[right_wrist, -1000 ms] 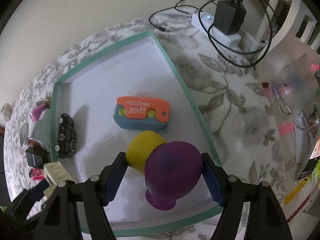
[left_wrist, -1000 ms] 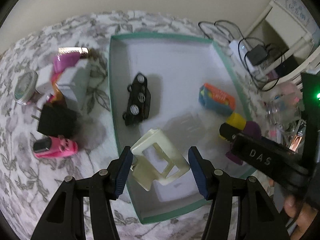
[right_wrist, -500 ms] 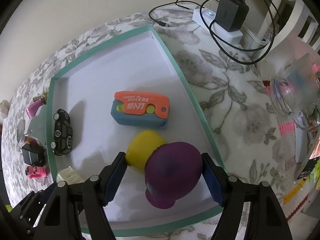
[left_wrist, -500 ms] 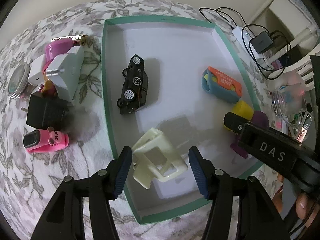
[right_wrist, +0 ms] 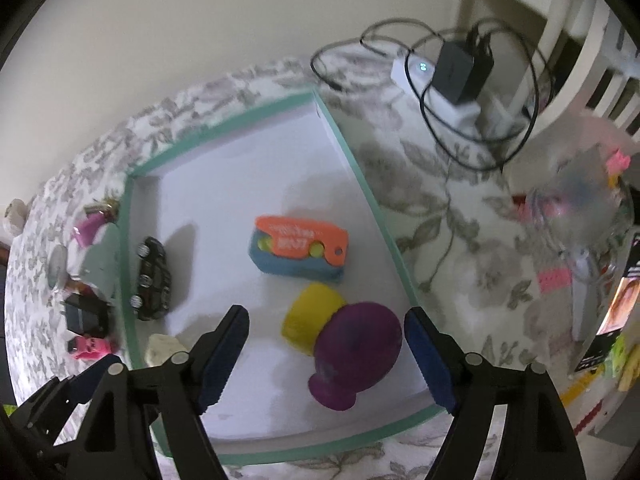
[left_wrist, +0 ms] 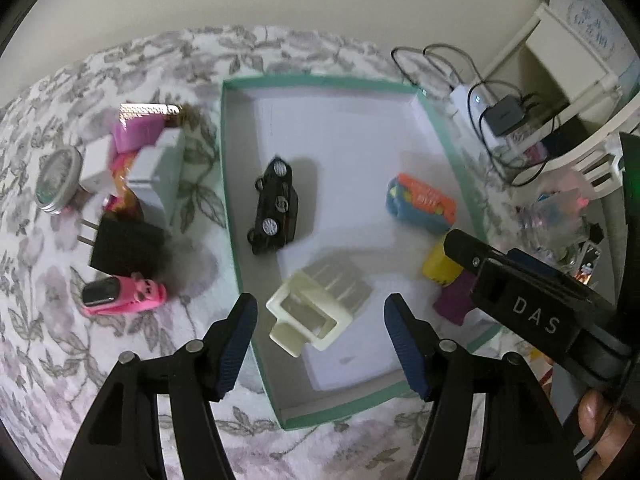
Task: Organize rigid objects
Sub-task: 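Open both tools to release the figure and frame inside the lid, then move both tools back toward the pink watch band and black charger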
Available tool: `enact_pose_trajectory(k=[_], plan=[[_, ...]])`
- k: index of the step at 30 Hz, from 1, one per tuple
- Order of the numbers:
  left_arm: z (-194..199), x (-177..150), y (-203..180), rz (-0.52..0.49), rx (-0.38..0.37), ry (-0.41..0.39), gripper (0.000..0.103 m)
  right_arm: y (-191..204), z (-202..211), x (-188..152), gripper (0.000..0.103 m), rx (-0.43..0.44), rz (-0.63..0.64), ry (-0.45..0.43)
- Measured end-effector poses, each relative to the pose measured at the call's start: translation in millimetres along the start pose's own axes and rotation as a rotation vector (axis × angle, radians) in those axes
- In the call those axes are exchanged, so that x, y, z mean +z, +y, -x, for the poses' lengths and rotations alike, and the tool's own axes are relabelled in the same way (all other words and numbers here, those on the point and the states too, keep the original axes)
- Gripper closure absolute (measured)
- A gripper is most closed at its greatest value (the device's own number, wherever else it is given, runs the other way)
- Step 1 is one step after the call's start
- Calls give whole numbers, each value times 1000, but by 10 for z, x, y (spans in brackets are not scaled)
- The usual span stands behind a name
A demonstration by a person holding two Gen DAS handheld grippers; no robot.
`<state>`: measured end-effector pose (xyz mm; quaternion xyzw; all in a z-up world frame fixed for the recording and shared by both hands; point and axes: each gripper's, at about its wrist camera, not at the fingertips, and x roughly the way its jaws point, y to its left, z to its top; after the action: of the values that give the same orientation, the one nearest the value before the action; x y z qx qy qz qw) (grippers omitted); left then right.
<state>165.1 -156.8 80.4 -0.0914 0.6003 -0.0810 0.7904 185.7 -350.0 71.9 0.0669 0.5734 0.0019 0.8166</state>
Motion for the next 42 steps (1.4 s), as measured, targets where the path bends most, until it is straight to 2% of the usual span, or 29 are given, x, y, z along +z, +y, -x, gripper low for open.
enact_pose_trajectory(k=[5,12,14,15,19,21,24,31,33,34,42], plan=[[184,56,125,51,-10,-42,36,53,236,48,20,-3,14,-60],[373,122,444,144,58,-107,34,136,350,46,17,8,32,-90],[417,134,550,173,71,-123,29,176,352,33,15,13,42,-91],[431,143,604,183,80,-131,23,201,348,32,15,13,49,-92],[478,157,767,213,120,-153,22,295,335,24,13,22,72,-97],[489,161,868,235,133,-162,22,329,327,23,4,30,76,-100],[484,159,1009,269,134,-165,10,386,327,19,4,35,91,-107],[543,158,1240,334,134,-193,9,479,317,8,0,32,112,-118],[566,152,1311,351,148,-207,1,493,307,3,0,30,114,-117],[585,147,1356,361,155,-220,0,495,308,3,0,27,115,-116],[798,126,1679,400,211,-284,0,603,312,-3,0,36,133,-119]])
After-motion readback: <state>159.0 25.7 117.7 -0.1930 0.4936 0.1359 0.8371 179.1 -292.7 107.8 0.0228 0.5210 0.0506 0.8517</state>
